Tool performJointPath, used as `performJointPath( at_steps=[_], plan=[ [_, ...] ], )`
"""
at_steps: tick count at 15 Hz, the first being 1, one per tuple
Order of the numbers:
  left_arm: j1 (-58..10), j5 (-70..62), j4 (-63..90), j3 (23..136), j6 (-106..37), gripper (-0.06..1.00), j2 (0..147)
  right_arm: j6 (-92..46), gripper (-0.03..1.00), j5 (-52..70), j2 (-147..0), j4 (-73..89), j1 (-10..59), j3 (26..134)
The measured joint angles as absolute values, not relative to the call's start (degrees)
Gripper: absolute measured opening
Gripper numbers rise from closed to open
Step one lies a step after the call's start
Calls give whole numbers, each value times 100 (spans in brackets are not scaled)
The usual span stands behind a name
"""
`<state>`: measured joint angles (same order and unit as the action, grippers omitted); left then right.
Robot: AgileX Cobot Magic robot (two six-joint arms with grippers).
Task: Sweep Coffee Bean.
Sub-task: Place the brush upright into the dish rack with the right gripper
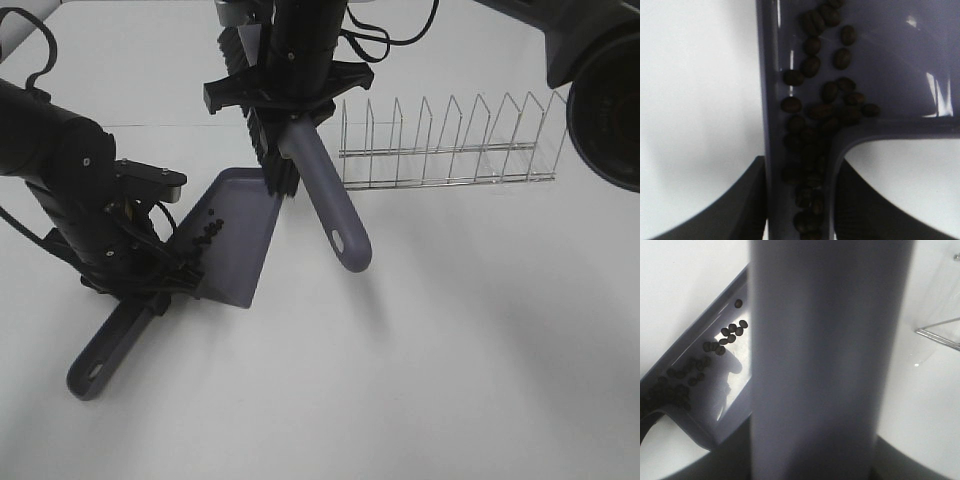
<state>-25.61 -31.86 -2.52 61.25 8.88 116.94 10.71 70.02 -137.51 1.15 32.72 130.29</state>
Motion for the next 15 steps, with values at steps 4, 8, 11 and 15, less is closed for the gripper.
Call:
performJointPath(
  at_steps=[4,8,11,15],
  plan=[
    [-2561,-3191,-252,6125,888,31,11694,1071,28,7013,-13384,92,3272,12846],
    [-2561,-3197,-252,6131,888,31,11694,985,28,7002,-12370,-115,3168,11138],
    [-2561,-3197,-252,6131,888,31,11694,957,28,7007,-11757,-52,2515,9740],
    [-2561,-3220,-246,6136,888,31,11694,636,28,7007,-11431,69,1346,8514]
  ],
)
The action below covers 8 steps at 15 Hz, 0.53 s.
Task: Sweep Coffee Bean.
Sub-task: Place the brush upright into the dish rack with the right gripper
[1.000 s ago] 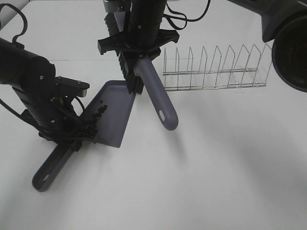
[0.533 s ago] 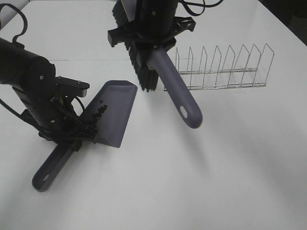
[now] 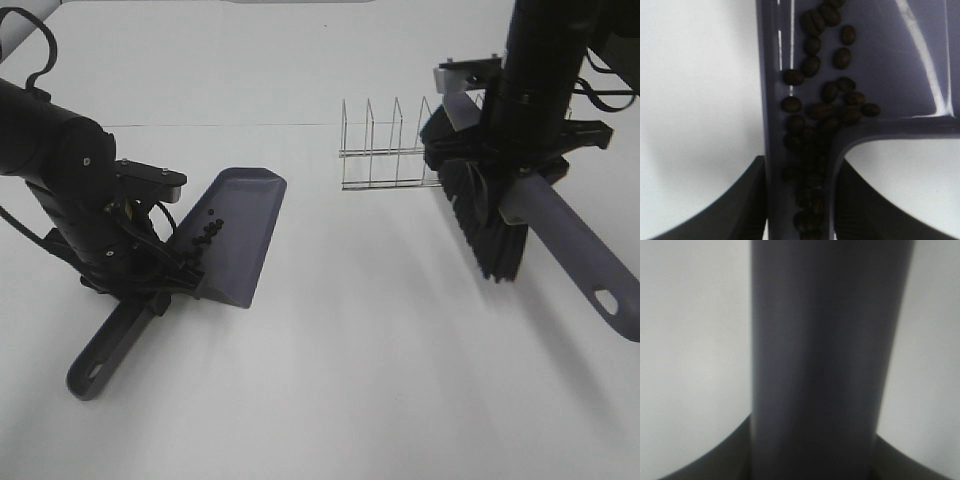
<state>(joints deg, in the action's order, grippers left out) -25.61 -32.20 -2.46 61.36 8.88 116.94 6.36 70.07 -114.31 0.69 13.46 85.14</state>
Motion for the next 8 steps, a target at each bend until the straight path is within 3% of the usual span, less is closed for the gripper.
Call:
performJointPath(
  at_steps=[4,8],
  plan=[
    [-2561,-3266,-235,6165,888,31,11700,355,28,6990,-11453,86,407,8233],
    [-2561,-3277,-235,6165,917,31,11700,80,28,6990,-11774,0,275,8233]
  ],
)
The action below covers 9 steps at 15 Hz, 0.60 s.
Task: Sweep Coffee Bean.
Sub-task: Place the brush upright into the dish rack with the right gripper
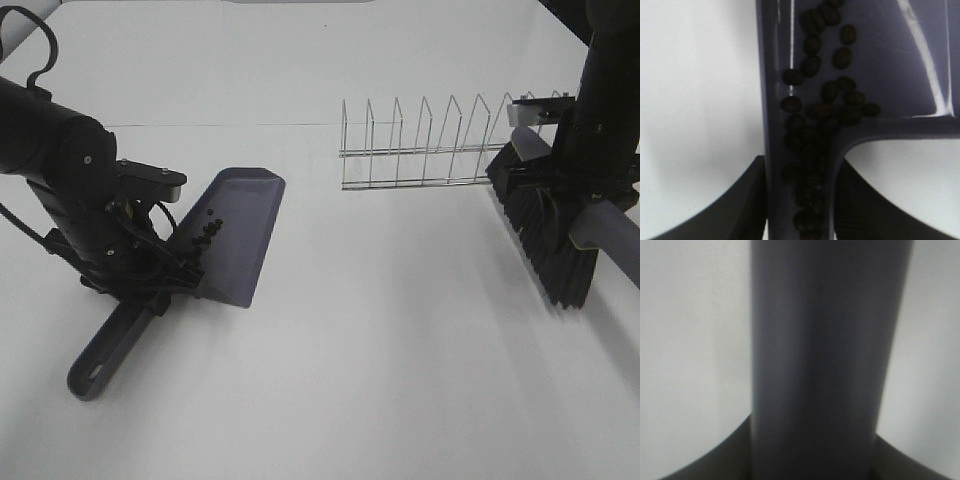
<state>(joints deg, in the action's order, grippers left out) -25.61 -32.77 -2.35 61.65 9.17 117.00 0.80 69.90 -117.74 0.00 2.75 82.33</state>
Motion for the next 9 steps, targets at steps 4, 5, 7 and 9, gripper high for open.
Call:
performJointPath(
  at_steps=[4,5,7,9],
  plan=[
    [-2561,-3283,-235,6165,934,31,11700,52,28,6996,-12227,0,275,8337],
    [-2561,-3283,-235,6165,934,31,11700,34,28,6996,-12324,-52,275,8491],
    [-2561,-3283,-235,6165,934,31,11700,0,28,7002,-12576,-63,275,8927],
    [-2561,-3289,-235,6165,940,31,11700,0,28,7019,-12748,-69,275,9242]
  ],
)
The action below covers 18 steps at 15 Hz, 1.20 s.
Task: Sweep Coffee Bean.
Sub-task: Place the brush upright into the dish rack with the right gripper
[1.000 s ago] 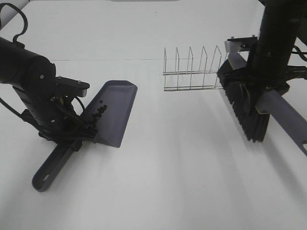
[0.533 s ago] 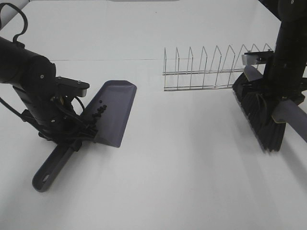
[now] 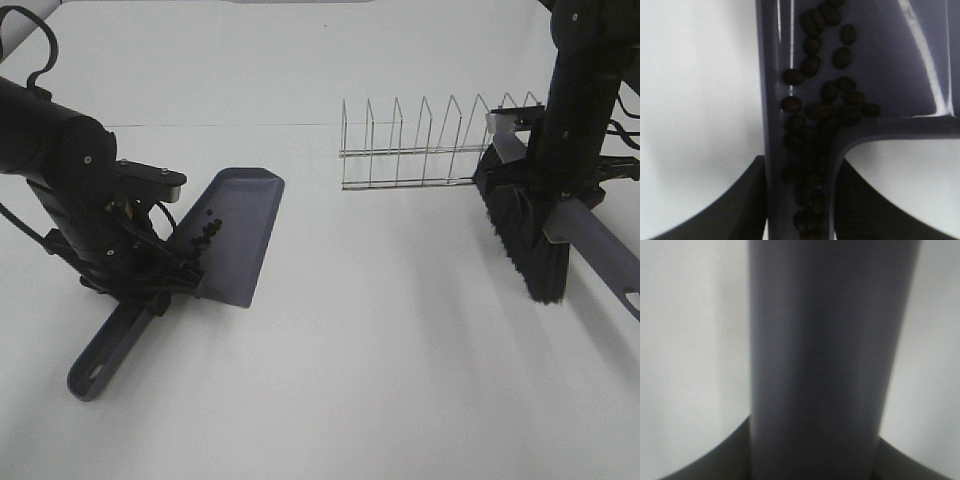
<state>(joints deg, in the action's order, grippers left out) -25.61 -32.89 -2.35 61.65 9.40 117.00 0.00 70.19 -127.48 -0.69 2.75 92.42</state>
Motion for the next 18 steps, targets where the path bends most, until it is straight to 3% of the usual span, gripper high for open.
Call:
performJointPath(
  at_steps=[8,18],
  plan=[
    [-2561,-3312,-235,6176,940,31,11700,-34,28,7110,-13745,-246,275,11356],
    [-2561,-3363,-166,6176,957,31,11700,46,28,7065,-13923,556,74,11711]
  ],
)
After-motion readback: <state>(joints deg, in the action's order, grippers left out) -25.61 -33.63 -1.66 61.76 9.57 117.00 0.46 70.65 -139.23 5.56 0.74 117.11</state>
